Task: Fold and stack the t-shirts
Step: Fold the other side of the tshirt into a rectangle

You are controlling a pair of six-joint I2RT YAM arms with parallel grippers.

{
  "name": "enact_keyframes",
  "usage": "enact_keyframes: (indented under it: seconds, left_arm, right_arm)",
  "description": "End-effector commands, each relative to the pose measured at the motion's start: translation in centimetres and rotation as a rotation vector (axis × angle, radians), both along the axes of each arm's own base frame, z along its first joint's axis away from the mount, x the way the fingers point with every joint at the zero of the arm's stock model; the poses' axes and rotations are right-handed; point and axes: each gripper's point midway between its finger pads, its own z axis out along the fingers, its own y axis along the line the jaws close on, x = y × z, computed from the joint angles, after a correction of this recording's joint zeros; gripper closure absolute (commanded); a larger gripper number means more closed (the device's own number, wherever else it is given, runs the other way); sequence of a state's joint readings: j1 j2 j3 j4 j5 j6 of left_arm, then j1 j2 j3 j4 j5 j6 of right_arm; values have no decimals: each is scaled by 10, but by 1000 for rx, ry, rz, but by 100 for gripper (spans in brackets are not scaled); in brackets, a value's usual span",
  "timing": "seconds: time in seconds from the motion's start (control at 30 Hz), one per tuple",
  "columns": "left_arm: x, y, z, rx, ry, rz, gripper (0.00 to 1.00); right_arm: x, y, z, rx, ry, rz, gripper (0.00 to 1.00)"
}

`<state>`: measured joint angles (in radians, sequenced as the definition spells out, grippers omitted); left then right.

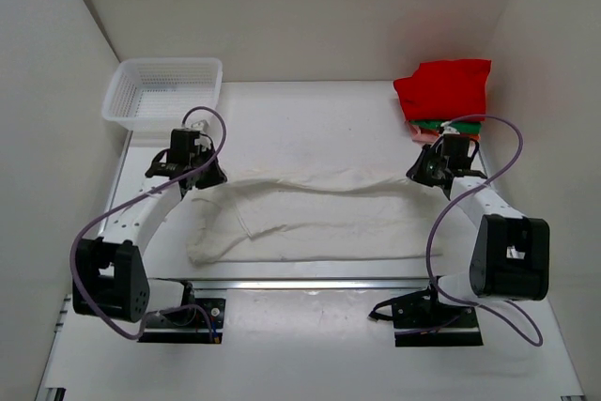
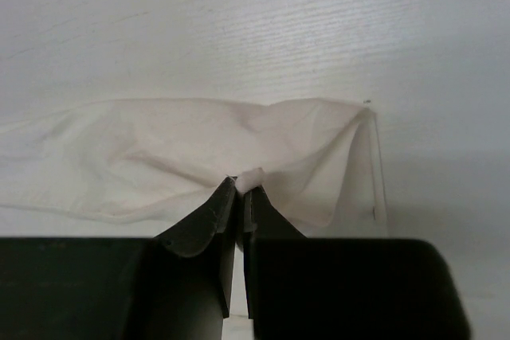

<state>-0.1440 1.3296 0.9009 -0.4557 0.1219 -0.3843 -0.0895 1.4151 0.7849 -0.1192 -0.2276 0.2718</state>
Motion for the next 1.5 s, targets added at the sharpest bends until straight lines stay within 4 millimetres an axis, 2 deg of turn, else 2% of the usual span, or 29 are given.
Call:
enact_keyframes:
  seconds: [0.0,0.07,0.17,0.37,0.5,0.63,0.83,1.0,1.2,1.47]
  left_arm:
    - [-20,2,3,1,4,-13,100]
    - [-26,7,2,11,2,0,100]
    - [-39,6,-4,10,22,-12,100]
    - [-52,11,-4,18,11,2,100]
    - [-60,17,-13,42,42,-3,100]
    - [-68,10,-17,27,46,-25,100]
    - [-73,9,-25,19,68,-28,100]
    - [-75,10,-21,17,51,-25,100]
    - [-88,2,-5,2,27,-65,100]
    - [-109,-6,-1,-12,40,-110,100]
  right_arm:
    - [-6,-1,6,15,-26,-14,100]
    - [-11,-2,6,19,-29,-21,100]
    - [-24,-2,-3,24,2,-27,100]
    - [-39,-17,-10,27,25,-78,100]
    - [-45,-25,-12,6,40,-89,100]
    - [-55,-29,-19,-2,88,-113,100]
    - [-68,-12,-25,22,130,-96,100]
    - [-83,-10,-36,16,185,-108,100]
    - [-86,-18,-41,3,213,-117,100]
    - [-86,-17,-48,-2,242,-104,100]
